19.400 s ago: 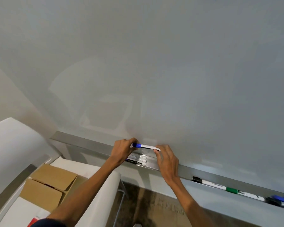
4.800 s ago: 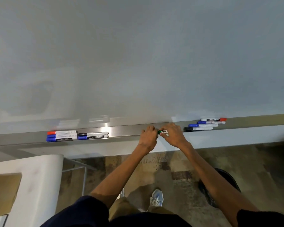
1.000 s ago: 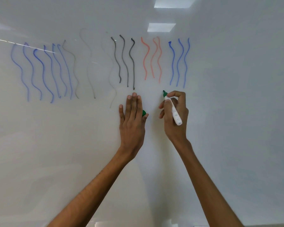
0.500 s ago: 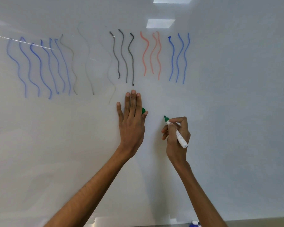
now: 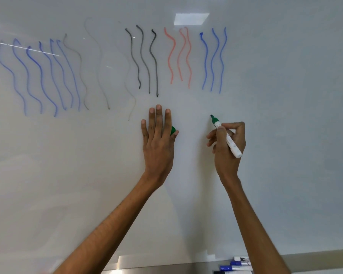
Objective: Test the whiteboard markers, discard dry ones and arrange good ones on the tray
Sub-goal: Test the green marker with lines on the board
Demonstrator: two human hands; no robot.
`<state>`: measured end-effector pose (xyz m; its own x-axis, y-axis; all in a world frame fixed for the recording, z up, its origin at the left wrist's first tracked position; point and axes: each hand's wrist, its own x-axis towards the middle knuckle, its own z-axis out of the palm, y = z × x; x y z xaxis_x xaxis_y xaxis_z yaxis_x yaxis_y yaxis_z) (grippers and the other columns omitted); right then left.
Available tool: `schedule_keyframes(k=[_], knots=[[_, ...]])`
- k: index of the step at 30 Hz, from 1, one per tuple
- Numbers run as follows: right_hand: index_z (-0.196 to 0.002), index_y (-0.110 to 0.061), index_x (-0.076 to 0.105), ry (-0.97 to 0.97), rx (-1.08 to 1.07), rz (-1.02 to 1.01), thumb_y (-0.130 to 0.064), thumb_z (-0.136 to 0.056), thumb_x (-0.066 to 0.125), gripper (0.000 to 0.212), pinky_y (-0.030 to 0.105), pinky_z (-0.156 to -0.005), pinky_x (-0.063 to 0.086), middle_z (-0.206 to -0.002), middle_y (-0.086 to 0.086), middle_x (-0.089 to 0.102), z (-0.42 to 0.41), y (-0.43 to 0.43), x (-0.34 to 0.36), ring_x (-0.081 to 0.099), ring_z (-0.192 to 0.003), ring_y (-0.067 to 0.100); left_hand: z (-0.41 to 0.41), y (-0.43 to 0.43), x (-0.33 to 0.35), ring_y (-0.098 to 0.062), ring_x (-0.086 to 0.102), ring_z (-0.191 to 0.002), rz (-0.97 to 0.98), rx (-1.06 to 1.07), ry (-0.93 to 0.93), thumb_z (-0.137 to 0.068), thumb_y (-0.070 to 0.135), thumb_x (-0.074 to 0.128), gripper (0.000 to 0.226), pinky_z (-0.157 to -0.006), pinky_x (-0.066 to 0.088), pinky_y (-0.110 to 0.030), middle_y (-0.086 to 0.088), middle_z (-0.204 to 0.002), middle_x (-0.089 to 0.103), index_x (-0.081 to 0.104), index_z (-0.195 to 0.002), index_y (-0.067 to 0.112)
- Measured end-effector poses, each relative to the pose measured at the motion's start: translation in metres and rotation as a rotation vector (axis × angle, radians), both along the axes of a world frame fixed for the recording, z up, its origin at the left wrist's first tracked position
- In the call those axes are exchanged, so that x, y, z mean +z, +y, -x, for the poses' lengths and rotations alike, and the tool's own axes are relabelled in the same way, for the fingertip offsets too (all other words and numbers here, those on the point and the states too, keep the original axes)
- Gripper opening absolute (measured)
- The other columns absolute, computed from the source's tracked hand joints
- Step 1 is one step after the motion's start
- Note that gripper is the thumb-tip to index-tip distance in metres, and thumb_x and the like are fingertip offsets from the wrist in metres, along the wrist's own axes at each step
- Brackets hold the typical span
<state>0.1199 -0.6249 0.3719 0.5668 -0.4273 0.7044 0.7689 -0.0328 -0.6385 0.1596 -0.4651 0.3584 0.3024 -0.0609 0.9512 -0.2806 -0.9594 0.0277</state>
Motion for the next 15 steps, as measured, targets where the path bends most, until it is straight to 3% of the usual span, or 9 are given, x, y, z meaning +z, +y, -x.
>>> schedule_keyframes(k=[6,10,15], knots=[[-0.092,-0.015,0.049,0.064,0.0,0.064,-0.01,-0.094,0.055,0.007,0.029,-0.051,0.05,-0.068,0.009,0.066,0.005,0.01,-0.036,0.06,-0.053,0.021,0.002,-0.002,-0.002,-0.034,0.008,-0.15,0.007,-0.014,0.041,-0.106,0.027,0.038,0.054,-0.122,0.008,-0.049,-0.019,-0.161,0.014,0.02,-0.154,0.008],[-0.094,-0.008,0.051,0.067,0.0,0.06,-0.013,-0.092,0.057,0.008,0.028,-0.05,0.049,-0.065,0.007,0.064,0.008,0.009,-0.05,0.059,-0.051,0.022,0.011,-0.002,-0.009,-0.033,0.008,-0.15,0.047,-0.142,0.077,-0.105,0.023,0.042,0.054,-0.121,0.012,-0.052,-0.019,-0.161,0.014,0.021,-0.153,0.01],[-0.096,-0.012,0.059,0.086,0.061,-0.017,-0.015,-0.09,0.065,0.009,0.027,-0.053,0.048,-0.08,0.015,0.067,0.02,0.004,-0.055,0.062,-0.061,0.034,0.037,-0.008,-0.038,-0.014,0.015,-0.149,0.169,-0.323,0.142,-0.105,0.031,0.034,0.051,-0.121,0.02,-0.045,-0.005,-0.158,0.025,0.026,-0.151,0.01]])
